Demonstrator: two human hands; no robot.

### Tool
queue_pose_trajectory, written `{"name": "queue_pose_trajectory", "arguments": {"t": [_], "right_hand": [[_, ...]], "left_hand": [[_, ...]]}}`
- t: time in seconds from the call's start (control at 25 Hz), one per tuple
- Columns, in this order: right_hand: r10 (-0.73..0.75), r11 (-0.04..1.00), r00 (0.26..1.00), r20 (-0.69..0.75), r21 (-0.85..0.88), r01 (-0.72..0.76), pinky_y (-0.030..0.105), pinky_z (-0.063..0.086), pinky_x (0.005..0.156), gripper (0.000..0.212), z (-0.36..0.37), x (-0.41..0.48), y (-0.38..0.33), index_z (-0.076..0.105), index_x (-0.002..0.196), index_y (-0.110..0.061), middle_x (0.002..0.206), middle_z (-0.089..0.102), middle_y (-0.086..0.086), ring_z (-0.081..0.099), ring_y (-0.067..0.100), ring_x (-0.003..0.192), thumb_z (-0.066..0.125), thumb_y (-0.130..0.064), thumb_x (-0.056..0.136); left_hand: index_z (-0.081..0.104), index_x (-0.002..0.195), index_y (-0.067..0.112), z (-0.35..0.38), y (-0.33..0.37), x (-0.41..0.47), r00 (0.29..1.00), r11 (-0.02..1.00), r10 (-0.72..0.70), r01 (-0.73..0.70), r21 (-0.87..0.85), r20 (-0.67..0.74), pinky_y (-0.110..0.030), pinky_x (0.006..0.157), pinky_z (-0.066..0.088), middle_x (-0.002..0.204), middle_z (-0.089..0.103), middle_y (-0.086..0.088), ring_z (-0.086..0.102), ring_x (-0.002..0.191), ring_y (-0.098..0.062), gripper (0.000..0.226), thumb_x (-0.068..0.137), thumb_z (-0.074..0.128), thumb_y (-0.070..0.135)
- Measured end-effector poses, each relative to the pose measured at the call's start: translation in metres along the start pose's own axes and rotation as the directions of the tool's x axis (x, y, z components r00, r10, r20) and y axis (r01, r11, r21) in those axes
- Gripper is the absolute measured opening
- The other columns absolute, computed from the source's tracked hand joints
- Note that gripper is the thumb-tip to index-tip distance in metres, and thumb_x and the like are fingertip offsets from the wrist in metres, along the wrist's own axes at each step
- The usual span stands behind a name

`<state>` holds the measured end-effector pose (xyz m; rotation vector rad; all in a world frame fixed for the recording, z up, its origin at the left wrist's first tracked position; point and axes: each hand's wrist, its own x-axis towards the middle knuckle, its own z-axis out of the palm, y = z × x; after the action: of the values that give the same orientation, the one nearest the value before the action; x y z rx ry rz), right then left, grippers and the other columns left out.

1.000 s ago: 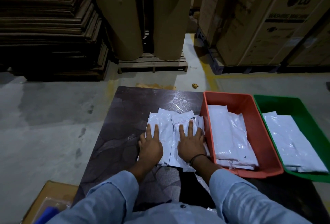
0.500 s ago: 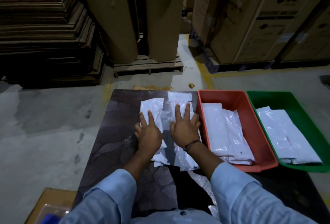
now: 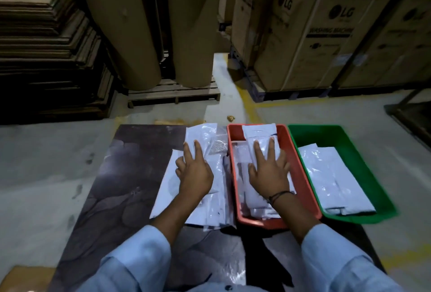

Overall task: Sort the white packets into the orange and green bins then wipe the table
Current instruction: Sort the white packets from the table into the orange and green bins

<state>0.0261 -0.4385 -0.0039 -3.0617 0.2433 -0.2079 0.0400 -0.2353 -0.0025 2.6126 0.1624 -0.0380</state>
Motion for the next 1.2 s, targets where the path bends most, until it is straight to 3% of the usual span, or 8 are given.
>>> {"name": "queue_pose_trajectory", "arguments": {"t": [0.12, 0.24, 0.4, 0.6, 0.84, 0.96, 1.08, 1.2], "right_hand": [[0.026, 0.998, 0.994, 0.108, -0.057, -0.02, 0.063, 0.024, 0.109, 0.071, 0.015, -0.007, 0.028, 0.033, 0.153, -0.024, 0.163, 0.017, 0.021, 0.027, 0.054, 0.138, 0.053, -0.046, 0.088], [-0.032, 0.999, 0.983, 0.182, -0.003, 0.033, 0.063, 0.009, 0.117, 0.069, 0.031, -0.008, 0.043, 0.037, 0.151, -0.021, 0.16, 0.023, 0.022, 0.019, 0.052, 0.144, 0.038, -0.049, 0.088], [-0.198, 0.979, 0.935, 0.294, 0.016, 0.202, 0.057, 0.007, 0.121, 0.064, 0.046, -0.005, 0.057, 0.021, 0.157, -0.021, 0.164, 0.011, 0.02, 0.005, 0.048, 0.149, 0.041, -0.034, 0.097], [-0.191, 0.981, 0.893, 0.408, 0.065, 0.18, 0.055, 0.001, 0.122, 0.08, 0.057, -0.001, 0.059, 0.005, 0.158, -0.014, 0.165, -0.004, 0.02, -0.005, 0.048, 0.149, 0.046, -0.026, 0.09], [-0.219, 0.975, 0.881, 0.419, 0.133, 0.179, 0.053, 0.002, 0.122, 0.066, 0.06, 0.002, 0.068, 0.006, 0.159, -0.017, 0.165, -0.002, 0.018, -0.004, 0.046, 0.15, 0.031, -0.033, 0.1], [-0.301, 0.945, 0.89, 0.342, 0.233, 0.23, 0.05, 0.007, 0.123, 0.063, 0.046, 0.005, 0.077, 0.017, 0.156, -0.008, 0.162, 0.015, 0.025, 0.011, 0.042, 0.15, 0.025, -0.036, 0.1], [-0.278, 0.904, 0.96, 0.03, 0.347, 0.251, 0.05, 0.03, 0.117, 0.056, 0.024, 0.008, 0.093, 0.046, 0.144, -0.008, 0.148, 0.045, 0.022, 0.039, 0.038, 0.137, 0.032, -0.035, 0.098], [-0.221, 0.889, 0.954, -0.201, 0.362, 0.282, 0.048, 0.041, 0.109, 0.043, 0.009, 0.009, 0.116, 0.059, 0.131, -0.007, 0.135, 0.055, 0.018, 0.047, 0.037, 0.127, 0.043, -0.024, 0.094]], "left_hand": [[0.005, 0.16, 0.024, 0.007, 0.024, -0.005, 1.0, 1.0, 0.0, 0.0, -0.005, 0.021, -0.049, 0.112, 0.029, 0.168, -0.005, -0.01, 0.026, 0.137, -0.037, 0.064, 0.105, 0.038, 0.024], [0.005, 0.16, 0.024, 0.011, 0.047, -0.008, 1.0, 1.0, 0.013, -0.013, 0.022, 0.016, -0.049, 0.113, 0.029, 0.168, -0.004, -0.01, 0.025, 0.139, -0.038, 0.064, 0.105, 0.037, 0.028], [0.004, 0.16, 0.025, 0.016, 0.07, -0.013, 1.0, 0.999, 0.001, -0.002, 0.054, 0.024, -0.05, 0.115, 0.029, 0.168, -0.005, -0.009, 0.024, 0.141, -0.038, 0.066, 0.104, 0.038, 0.033], [0.003, 0.16, 0.027, 0.018, 0.086, -0.022, 0.999, 0.995, -0.004, 0.0, 0.096, 0.038, -0.051, 0.119, 0.024, 0.168, -0.008, -0.008, 0.017, 0.146, -0.039, 0.067, 0.104, 0.038, 0.038], [0.002, 0.159, 0.027, 0.025, 0.106, -0.023, 0.999, 0.992, 0.007, -0.013, 0.125, 0.047, -0.051, 0.117, 0.026, 0.168, -0.009, -0.01, 0.019, 0.145, -0.04, 0.069, 0.103, 0.042, 0.033], [0.002, 0.16, 0.025, 0.029, 0.126, -0.023, 0.998, 0.997, 0.034, -0.038, 0.072, 0.054, -0.051, 0.116, 0.025, 0.167, -0.011, -0.011, 0.017, 0.144, -0.041, 0.066, 0.105, 0.038, 0.03], [0.002, 0.16, 0.02, 0.046, 0.146, -0.027, 0.995, 0.997, 0.053, -0.057, 0.05, 0.081, -0.052, 0.118, 0.023, 0.166, -0.01, -0.017, 0.012, 0.148, -0.045, 0.067, 0.105, 0.036, 0.037], [0.0, 0.16, 0.014, 0.081, 0.149, -0.032, 0.992, 0.989, 0.035, -0.052, 0.141, 0.123, -0.054, 0.122, 0.013, 0.164, -0.013, -0.026, 0.003, 0.151, -0.048, 0.076, 0.103, 0.037, 0.047]]}}
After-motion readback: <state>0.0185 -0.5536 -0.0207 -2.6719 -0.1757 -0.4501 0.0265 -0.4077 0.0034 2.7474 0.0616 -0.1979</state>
